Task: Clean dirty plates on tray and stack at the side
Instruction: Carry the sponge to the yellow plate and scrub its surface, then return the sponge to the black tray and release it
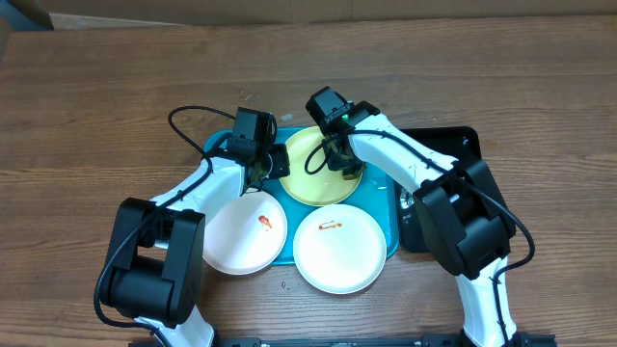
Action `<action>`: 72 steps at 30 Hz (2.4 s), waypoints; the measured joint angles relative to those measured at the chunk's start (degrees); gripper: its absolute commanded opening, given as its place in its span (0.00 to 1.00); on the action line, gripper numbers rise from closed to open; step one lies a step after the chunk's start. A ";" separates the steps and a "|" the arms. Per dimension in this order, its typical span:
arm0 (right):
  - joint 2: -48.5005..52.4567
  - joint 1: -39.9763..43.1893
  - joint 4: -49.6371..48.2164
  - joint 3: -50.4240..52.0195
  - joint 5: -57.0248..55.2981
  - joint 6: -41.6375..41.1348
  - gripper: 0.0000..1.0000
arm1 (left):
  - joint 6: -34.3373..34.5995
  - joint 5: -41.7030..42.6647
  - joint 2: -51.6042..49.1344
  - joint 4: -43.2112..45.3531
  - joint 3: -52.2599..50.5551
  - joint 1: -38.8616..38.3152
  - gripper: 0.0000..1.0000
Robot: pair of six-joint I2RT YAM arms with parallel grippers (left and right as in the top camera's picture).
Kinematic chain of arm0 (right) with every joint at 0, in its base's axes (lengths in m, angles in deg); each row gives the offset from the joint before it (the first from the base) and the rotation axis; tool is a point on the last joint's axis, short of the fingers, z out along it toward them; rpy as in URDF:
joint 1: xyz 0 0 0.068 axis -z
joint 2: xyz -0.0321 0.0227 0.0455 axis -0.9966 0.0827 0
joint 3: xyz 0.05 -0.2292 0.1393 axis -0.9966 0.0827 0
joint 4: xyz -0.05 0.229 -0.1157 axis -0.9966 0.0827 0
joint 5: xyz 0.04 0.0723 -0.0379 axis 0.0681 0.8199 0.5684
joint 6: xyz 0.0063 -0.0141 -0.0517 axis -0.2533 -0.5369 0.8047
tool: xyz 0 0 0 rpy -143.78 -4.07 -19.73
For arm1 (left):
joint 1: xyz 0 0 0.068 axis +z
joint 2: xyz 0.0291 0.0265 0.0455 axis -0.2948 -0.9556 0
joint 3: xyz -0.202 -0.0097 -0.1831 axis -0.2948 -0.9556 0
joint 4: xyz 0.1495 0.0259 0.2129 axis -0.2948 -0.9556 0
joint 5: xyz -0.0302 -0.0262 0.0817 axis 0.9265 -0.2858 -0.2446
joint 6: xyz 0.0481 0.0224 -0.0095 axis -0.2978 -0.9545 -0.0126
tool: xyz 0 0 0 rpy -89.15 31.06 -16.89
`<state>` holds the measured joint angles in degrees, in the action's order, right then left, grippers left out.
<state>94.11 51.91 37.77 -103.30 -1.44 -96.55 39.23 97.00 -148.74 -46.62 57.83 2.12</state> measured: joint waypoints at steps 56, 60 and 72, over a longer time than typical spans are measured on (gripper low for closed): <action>0.85 29.83 32.76 -15.80 47.17 15.74 0.04 | 0.02 -0.42 0.00 0.00 0.00 0.00 0.05; 0.61 31.98 34.64 -15.80 39.06 15.89 0.04 | 0.00 -0.42 0.00 0.00 0.00 0.00 0.05; 0.52 30.58 27.04 -8.11 23.19 11.26 0.04 | 0.00 -0.42 0.00 -0.02 0.00 0.00 0.05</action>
<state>94.64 82.49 64.81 -111.41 21.75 -85.29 39.23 96.59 -148.74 -46.64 57.83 2.12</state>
